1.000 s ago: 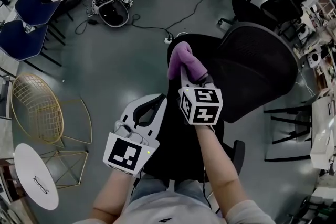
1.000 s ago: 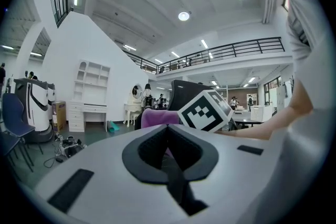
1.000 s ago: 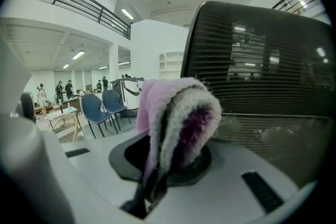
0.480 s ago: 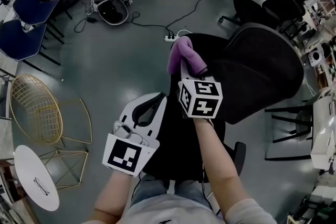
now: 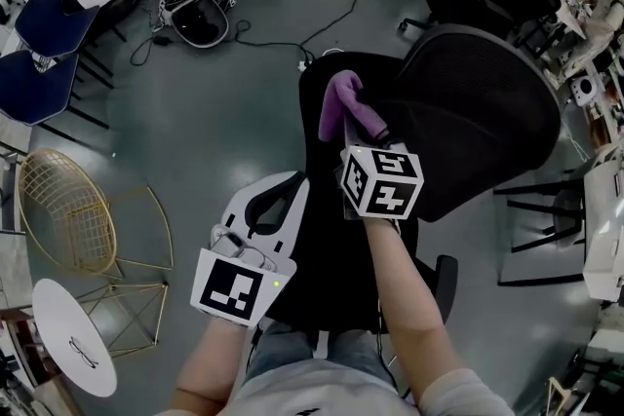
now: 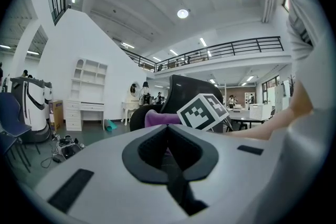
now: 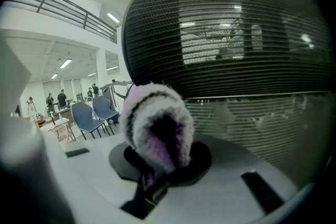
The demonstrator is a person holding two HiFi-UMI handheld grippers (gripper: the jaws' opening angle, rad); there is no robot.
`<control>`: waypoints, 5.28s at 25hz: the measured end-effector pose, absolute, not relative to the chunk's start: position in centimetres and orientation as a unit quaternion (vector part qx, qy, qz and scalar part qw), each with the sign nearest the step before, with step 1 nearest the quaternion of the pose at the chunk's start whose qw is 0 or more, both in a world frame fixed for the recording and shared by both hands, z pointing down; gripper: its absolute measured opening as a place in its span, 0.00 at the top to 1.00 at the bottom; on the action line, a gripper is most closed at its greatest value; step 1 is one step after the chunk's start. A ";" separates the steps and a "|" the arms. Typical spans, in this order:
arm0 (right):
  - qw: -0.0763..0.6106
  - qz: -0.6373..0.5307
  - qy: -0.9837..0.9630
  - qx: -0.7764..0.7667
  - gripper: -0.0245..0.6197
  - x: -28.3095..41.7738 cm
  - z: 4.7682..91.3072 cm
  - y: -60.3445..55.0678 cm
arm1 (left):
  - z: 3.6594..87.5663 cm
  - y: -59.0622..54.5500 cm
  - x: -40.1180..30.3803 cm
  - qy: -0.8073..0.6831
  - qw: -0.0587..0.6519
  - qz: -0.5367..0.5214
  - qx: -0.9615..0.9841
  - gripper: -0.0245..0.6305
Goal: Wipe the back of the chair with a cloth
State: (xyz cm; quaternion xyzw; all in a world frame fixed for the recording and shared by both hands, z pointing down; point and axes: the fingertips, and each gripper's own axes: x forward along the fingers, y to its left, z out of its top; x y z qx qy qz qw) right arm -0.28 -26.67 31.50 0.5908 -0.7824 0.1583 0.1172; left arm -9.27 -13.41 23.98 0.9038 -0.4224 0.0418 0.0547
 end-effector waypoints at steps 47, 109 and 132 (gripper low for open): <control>0.094 0.163 -0.692 0.696 0.88 26.2 31.7 -20.6 | 24.9 -10.1 7.4 -0.381 0.057 0.050 0.922 0.94; 0.103 0.169 -0.664 0.721 0.88 34.7 37.8 -18.6 | 28.7 -8.0 7.8 -0.485 0.050 0.046 0.872 0.94; 0.124 0.153 -0.714 0.672 0.88 22.0 37.8 -21.6 | 29.1 -7.6 -1.7 -0.551 0.057 0.028 0.832 0.94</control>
